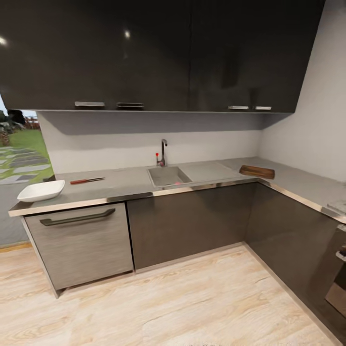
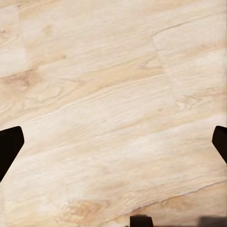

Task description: In the kitchen, take the Vidalia onion out of the sink, dice it on the chopping board with the paring knife, put the diced onion into the bowl on the countertop, then place both the paring knife and the chopping board into the sink.

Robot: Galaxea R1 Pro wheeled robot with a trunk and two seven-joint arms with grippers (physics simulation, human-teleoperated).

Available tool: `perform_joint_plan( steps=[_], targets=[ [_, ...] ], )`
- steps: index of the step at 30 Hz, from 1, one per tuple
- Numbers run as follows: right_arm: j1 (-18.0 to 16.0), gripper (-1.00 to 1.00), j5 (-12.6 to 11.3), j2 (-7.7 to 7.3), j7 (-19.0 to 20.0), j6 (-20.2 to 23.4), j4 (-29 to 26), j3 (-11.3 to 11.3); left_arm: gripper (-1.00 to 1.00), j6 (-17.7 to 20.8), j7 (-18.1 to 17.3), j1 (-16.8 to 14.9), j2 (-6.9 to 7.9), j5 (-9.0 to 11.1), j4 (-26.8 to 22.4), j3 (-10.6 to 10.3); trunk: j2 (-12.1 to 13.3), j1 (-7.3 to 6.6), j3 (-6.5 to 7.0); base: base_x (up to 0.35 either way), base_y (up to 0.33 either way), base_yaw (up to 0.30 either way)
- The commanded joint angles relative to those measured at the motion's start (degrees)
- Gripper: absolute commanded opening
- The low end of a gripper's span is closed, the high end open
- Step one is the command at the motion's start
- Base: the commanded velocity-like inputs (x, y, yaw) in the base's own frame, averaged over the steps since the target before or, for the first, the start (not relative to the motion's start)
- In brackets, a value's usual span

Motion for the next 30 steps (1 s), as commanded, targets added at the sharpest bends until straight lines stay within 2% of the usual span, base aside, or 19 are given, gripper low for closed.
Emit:
perform_joint_plan(
  steps=[1,13,30],
  targets=[
    [-0.01,1.00,0.00,0.02,-0.19,-0.10,-0.02,0.01,1.00,-0.11,0.02,0.02,0.00,0.03,-0.05,0.04,-0.03,0.00,-0.10,0.000,0.000,-0.225],
    [-0.01,1.00,0.00,0.02,-0.19,-0.10,-0.02,0.01,1.00,-0.11,0.02,0.02,-0.06,0.04,-0.11,0.02,-0.03,0.00,-0.78,0.000,0.000,-0.217],
    [-0.01,1.00,0.00,0.07,-0.24,-0.01,0.09,-0.01,1.00,-0.11,-0.07,0.02,-0.09,0.06,-0.22,0.01,-0.03,0.00,-0.86,0.000,0.000,-0.017]
  ],
)
